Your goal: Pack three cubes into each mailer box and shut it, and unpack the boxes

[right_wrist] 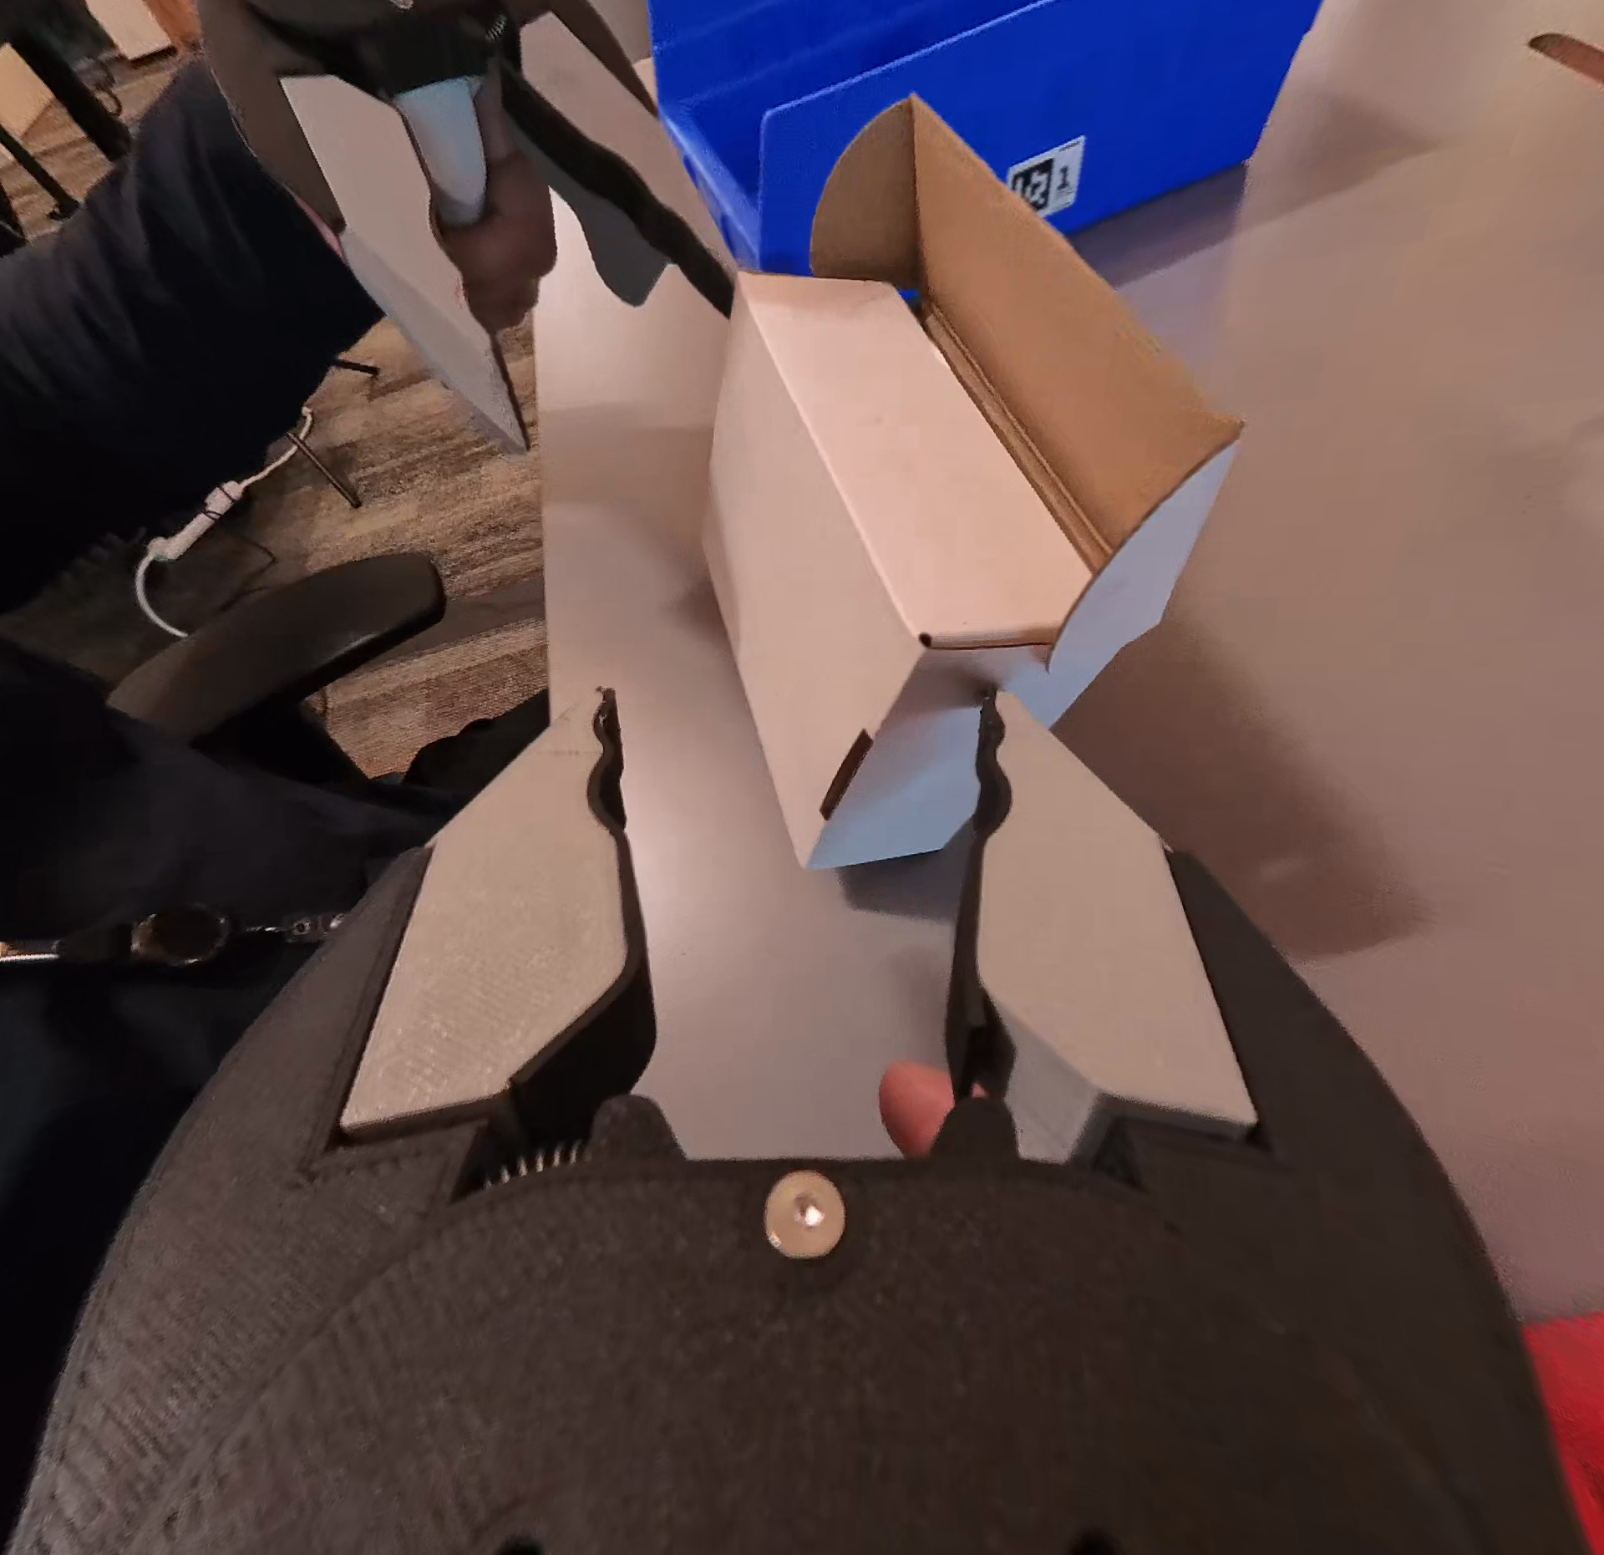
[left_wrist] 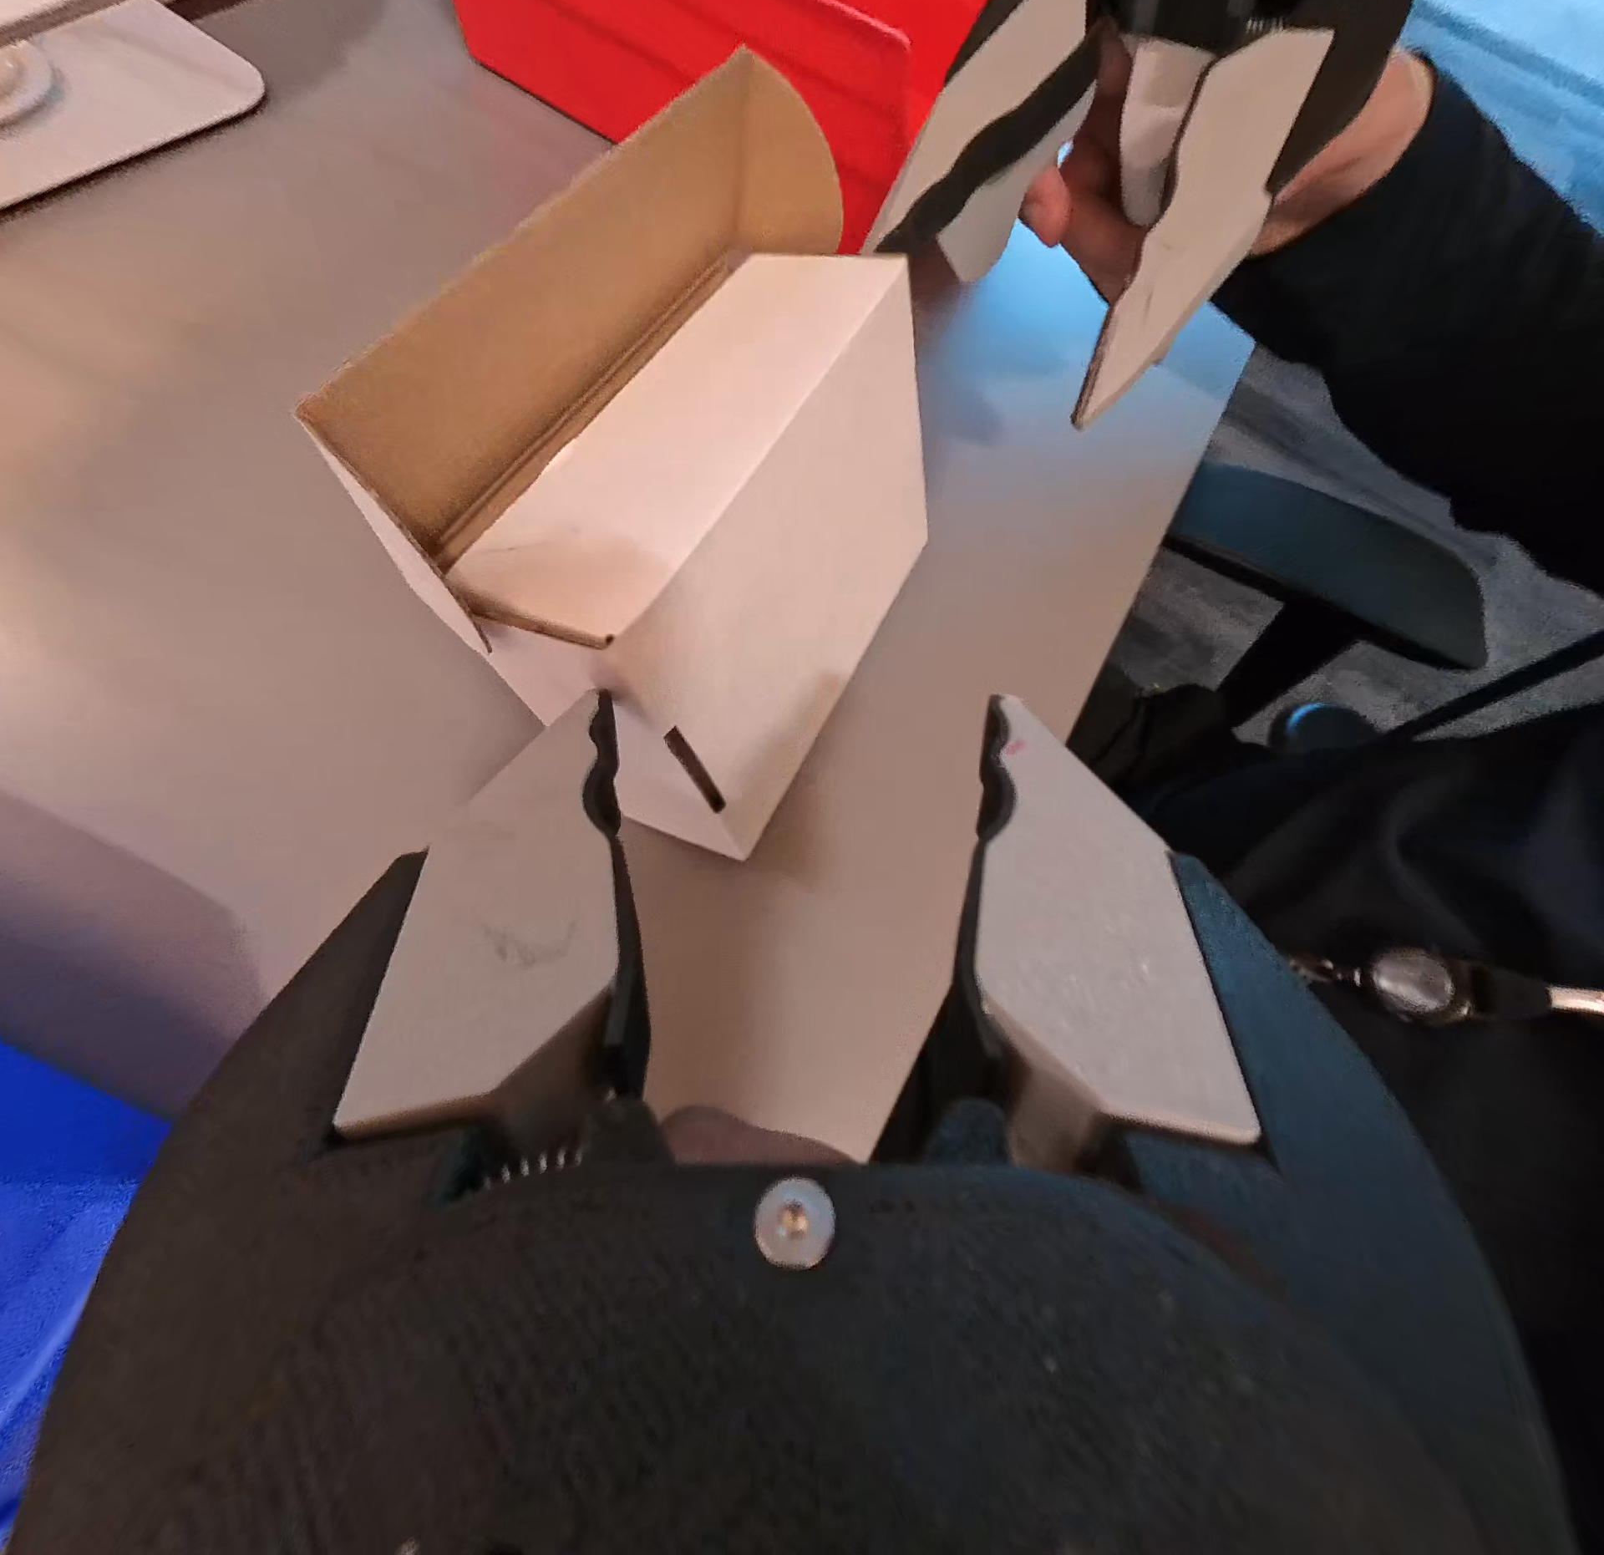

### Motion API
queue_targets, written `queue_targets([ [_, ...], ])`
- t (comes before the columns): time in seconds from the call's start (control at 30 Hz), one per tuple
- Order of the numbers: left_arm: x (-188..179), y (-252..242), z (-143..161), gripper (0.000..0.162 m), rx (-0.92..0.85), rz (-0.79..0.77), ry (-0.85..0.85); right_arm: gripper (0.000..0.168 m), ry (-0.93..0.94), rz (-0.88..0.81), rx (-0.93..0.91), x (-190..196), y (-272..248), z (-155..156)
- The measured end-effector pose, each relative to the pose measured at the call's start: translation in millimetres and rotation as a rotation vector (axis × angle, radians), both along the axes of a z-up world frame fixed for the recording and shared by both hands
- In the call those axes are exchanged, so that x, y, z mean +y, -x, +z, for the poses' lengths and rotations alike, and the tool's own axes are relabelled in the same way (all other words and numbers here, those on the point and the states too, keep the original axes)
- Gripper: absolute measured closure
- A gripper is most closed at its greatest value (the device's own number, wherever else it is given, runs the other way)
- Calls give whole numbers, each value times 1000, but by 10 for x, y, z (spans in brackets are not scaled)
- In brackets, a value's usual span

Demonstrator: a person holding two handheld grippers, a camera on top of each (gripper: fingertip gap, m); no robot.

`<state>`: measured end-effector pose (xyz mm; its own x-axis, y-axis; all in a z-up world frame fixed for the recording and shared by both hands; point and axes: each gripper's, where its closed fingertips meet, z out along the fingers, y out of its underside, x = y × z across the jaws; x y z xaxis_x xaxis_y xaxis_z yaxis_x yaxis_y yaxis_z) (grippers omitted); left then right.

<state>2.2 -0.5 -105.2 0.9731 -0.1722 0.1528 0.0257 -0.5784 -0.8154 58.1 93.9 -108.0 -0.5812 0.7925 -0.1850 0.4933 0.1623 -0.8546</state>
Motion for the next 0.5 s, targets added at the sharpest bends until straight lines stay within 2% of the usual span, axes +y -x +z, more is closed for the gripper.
queue_targets([
  [0.1, 39, 51, 32, 80, -74, 17, -36, 88, -13, -8, 19, 16, 23, -14],
  [0.27, -13, 22, 31, 86, -92, 12, -93, 94, -15, -3, 56, -13, -37, -14],
  [0.5, -125, -82, -148, 89, 4, 19, -96, 97, -50, 23, 98, -122, -174, -48],
])
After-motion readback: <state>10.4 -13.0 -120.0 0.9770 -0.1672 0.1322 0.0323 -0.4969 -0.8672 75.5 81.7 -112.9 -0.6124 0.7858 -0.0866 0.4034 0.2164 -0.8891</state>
